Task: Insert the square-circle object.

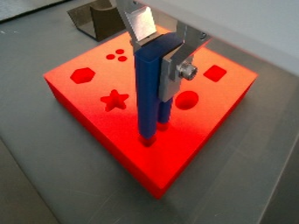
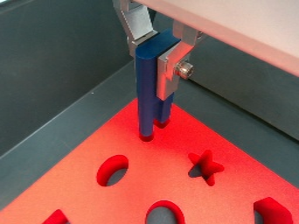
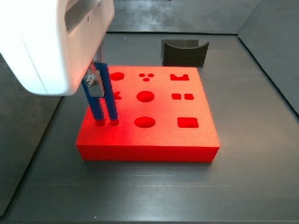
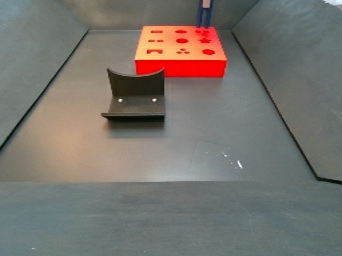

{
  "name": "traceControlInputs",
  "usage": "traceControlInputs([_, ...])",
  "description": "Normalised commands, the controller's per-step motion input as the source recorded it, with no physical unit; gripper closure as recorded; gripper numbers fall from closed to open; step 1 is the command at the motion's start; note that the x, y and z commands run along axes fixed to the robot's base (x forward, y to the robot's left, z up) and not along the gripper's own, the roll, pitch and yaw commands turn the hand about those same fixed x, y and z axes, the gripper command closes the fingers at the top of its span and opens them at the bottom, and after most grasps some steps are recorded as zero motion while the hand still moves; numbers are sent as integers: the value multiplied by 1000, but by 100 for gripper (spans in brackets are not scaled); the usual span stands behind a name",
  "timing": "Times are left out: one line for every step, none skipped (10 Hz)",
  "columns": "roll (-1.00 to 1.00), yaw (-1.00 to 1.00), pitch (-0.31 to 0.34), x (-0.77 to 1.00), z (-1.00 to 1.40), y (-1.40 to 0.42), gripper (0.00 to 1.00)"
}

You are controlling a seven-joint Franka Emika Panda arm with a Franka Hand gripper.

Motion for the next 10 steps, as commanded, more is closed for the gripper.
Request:
traceControlInputs([213, -3, 54, 0, -251, -57, 100])
traceControlInputs([190, -9, 43, 0, -249, -74, 100])
traceControlInputs([161, -17, 34, 0, -237, -80, 100])
traceControlInputs([133, 0, 37, 46, -203, -100, 100])
traceControlInputs([107, 0, 43, 114, -146, -106, 100])
traceControlInputs([114, 0, 31, 69, -183, -94, 100])
traceControlInputs([109, 0, 30, 83, -189, -94, 100])
traceControlInputs([101, 0, 44, 123, -180, -83, 100])
traceControlInputs([104, -3, 47, 131, -211, -29, 100])
traceControlInputs([123, -103, 50, 106, -269, 0, 100])
